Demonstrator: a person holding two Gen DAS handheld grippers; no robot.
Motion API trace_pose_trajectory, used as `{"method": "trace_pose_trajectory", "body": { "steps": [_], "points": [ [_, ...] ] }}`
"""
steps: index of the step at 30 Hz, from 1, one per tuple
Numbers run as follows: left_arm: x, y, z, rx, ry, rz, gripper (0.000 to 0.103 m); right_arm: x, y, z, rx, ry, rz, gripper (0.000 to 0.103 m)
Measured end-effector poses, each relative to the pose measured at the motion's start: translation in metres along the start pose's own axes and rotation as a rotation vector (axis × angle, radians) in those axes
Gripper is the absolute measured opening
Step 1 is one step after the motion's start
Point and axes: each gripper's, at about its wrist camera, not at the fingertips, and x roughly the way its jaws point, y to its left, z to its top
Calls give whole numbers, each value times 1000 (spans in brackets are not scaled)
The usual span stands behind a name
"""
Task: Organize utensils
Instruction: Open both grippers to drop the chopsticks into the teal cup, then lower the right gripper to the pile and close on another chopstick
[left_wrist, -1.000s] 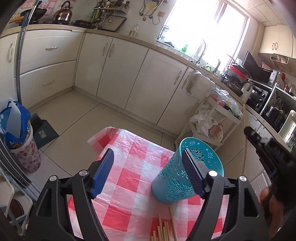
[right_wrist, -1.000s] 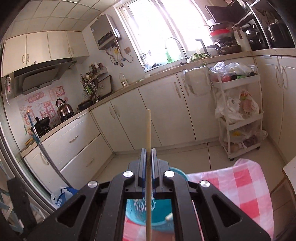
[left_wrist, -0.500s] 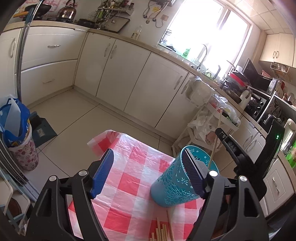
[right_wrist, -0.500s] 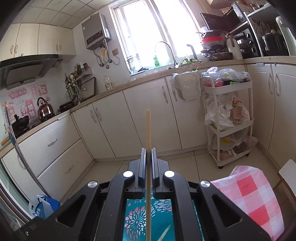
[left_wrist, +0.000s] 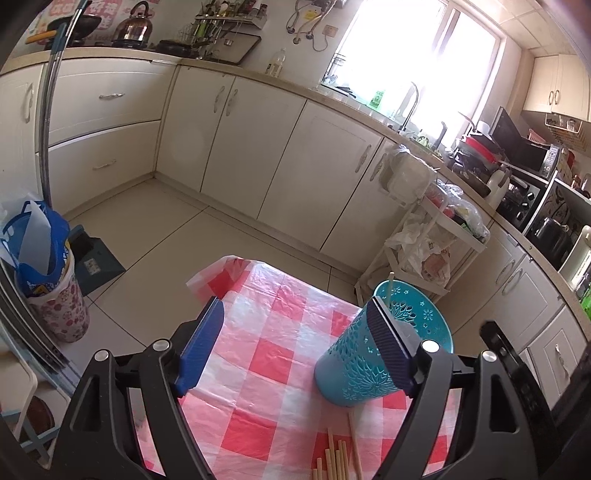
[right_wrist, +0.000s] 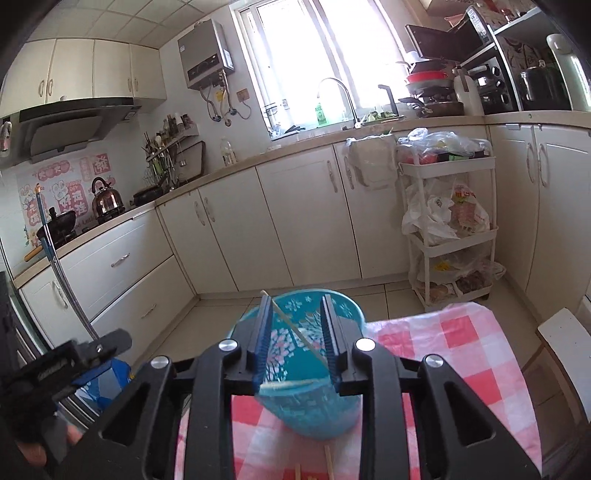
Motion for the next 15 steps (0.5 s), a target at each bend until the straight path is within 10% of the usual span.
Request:
{"method": "trace_pose_trajectory", "body": {
  "steps": [9, 15],
  "points": [
    [10, -8, -73, 193, 250, 64, 76, -2, -36, -113, -61, 456, -17, 24],
    [5, -18, -136, 311, 365, 91, 76, 35, -25, -143, -149, 570, -8, 23]
  ]
}}
